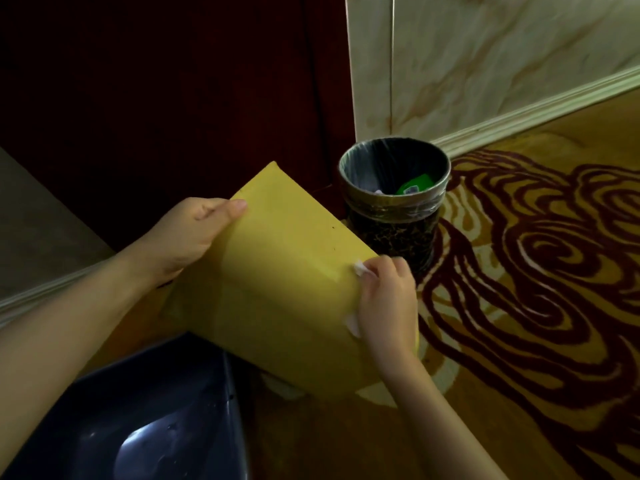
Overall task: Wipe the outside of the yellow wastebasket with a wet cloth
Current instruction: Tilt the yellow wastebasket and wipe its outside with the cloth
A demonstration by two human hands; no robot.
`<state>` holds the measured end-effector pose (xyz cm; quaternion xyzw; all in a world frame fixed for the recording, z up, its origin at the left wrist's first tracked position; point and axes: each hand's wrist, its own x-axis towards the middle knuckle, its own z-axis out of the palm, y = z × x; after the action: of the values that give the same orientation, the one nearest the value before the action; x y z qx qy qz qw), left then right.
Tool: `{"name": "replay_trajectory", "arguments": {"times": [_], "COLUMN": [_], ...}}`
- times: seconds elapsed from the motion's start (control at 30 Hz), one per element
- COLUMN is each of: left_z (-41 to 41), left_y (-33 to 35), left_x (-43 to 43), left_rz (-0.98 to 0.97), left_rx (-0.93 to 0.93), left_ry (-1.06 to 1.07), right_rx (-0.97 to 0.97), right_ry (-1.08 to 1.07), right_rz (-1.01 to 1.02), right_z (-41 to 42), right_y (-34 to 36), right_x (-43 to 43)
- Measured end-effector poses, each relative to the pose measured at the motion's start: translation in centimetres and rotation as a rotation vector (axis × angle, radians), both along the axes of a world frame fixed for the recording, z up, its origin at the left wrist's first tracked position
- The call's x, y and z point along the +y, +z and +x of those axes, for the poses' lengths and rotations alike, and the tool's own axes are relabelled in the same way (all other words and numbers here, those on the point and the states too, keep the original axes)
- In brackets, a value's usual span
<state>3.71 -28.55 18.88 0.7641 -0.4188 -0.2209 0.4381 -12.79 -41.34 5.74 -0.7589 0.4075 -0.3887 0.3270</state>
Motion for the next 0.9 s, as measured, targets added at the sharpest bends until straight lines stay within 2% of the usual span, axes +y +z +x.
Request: {"name": "replay_trajectory", "arguments": {"times": [0.1, 0.2, 0.3, 0.43, 0.5, 0.57, 0.67, 0.8, 0.9], "left_z": [0.3, 0.4, 0.5, 0.5, 0.9, 1.3, 1.8, 2.2, 2.0], "left_y": [0.0, -0.1, 0.1, 0.6, 0.5, 0.0, -0.4, -0.8, -0.9], "left_x": [0.0, 0.1, 0.3, 1.2, 1.7, 1.9, 2.1, 2.3, 2.0], "left_rz": [0.030, 0.051, 0.088, 0.124, 0.142, 0.137, 0.117, 0.098, 0.072], "left_rx": [0.024, 0.024, 0.032, 0.026, -0.002, 0.031, 0.107, 0.138, 0.131], "left_ry": [-0.050, -0.060, -0.080, -0.148, -0.131, -0.111, -0.063, -0.040, -0.069], "right_rx": [0.047, 0.016, -0.117, -0.402, -0.439, -0.392, -0.298, -0.096, -0.032], "right_ry": [-0.117, -0.197, -0.183, 0.086, 0.202, 0.225, 0.092, -0.199, -0.315], "right_rz": [0.266, 0.392, 0.277, 0.000, -0.068, -0.103, -0.090, 0.178, 0.373], "right_z": [-2.9, -3.8, -2.2, 3.3, 6.0, 7.3, 5.9, 0.7, -2.3], "right_y": [-4.9, -6.6, -3.7, 4.0, 6.3, 6.1, 2.1, -5.3, -8.0], "right_x": [-1.1, -1.3, -0.7, 3.0, 4.3, 4.4, 2.6, -1.1, -2.2]}}
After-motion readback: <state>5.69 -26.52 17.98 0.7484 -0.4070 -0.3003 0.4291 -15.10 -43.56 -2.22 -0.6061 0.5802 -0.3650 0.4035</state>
